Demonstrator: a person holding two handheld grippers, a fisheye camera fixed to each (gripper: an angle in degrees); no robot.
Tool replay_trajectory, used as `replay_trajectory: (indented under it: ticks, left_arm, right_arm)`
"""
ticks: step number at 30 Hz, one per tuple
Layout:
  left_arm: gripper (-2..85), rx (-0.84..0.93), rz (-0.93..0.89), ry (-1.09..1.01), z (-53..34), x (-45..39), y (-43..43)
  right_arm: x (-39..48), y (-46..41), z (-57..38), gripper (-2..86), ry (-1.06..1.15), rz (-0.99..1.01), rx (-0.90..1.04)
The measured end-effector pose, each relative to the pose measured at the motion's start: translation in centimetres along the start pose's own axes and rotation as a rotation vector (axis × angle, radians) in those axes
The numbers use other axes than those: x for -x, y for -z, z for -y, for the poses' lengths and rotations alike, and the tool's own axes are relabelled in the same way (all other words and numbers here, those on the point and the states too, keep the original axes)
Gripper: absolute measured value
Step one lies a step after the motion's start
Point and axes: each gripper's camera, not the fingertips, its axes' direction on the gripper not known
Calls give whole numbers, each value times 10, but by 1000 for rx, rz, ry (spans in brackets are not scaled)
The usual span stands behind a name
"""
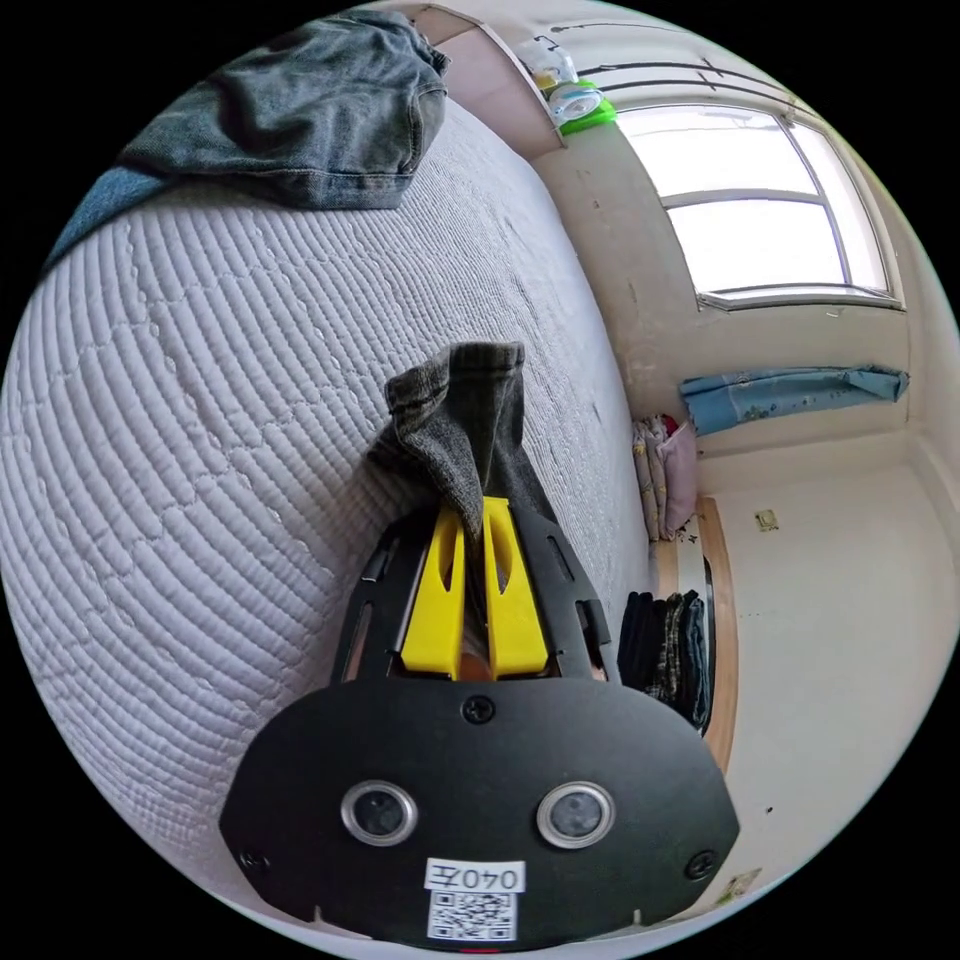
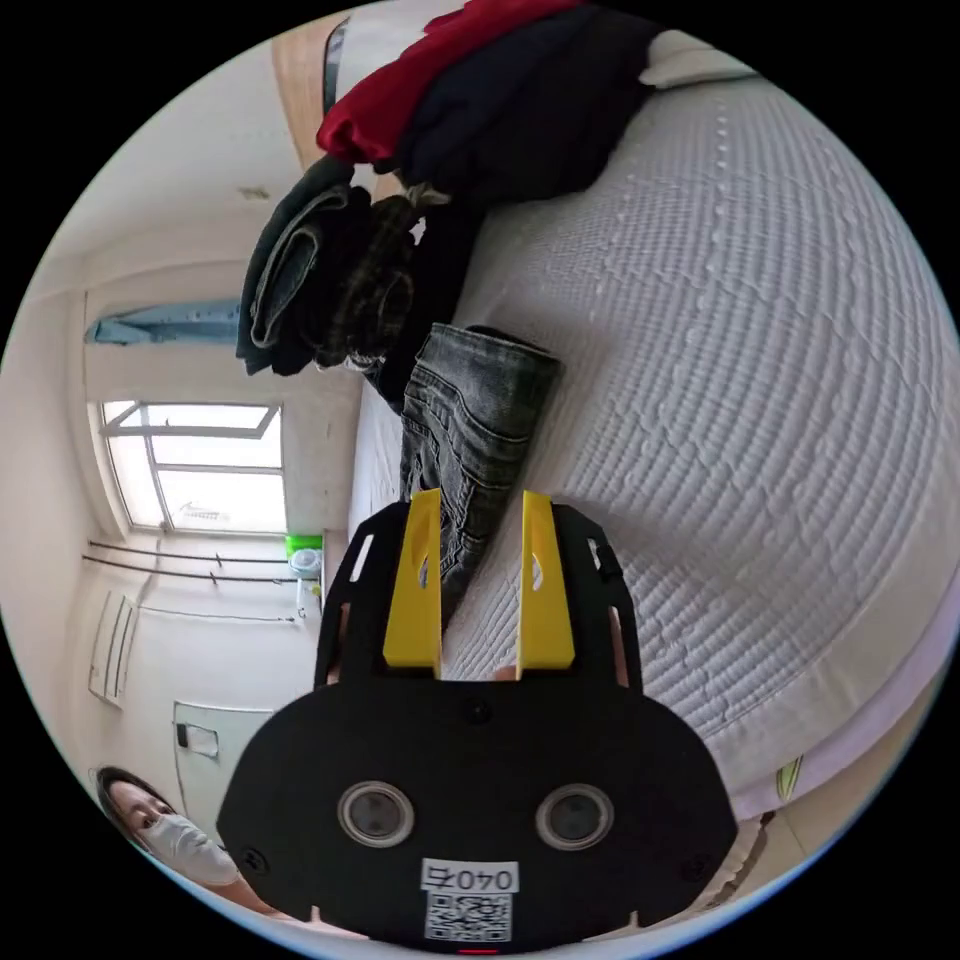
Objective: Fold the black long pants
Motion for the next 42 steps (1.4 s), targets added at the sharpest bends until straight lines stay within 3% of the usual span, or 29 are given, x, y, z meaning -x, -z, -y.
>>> replay_trajectory:
  ticks: [7, 12, 17, 23, 28, 31, 34, 36, 42]
  left_arm:
    - [-12, -13, -43, 5, -18, 11, 15]
    - [-12, -3, -113, -71, -40, 7, 56]
    - [-13, 5, -125, -95, -78, 11, 116]
    - [-12, 19, -60, -231, -138, 22, 241]
    - [-10, 91, -35, -257, -202, 69, 318]
    - [-7, 183, 61, -113, -220, 125, 320]
    - [-8, 20, 22, -58, -243, 152, 367]
    - [-8, -116, 25, -160, -266, 134, 404]
    - [-12, -347, 461, -502, -338, 13, 410]
  right_arm:
    - [-27, -12, 17, 121, -58, 145, 55]
    - [-27, -22, 24, 84, -34, 65, 83]
    - [-34, -6, 14, 61, -41, 218, 97]
    - [-10, 32, -15, 58, 142, 132, 234]
    - [-38, 58, -49, 65, 145, 113, 299]
    - [-58, 57, -56, 77, 92, 2, 345]
    - [-44, 87, -71, 30, 186, -28, 249]
    - [-20, 101, -83, 5, 281, -107, 186]
    - [89, 35, -155, -9, 670, -304, 266]
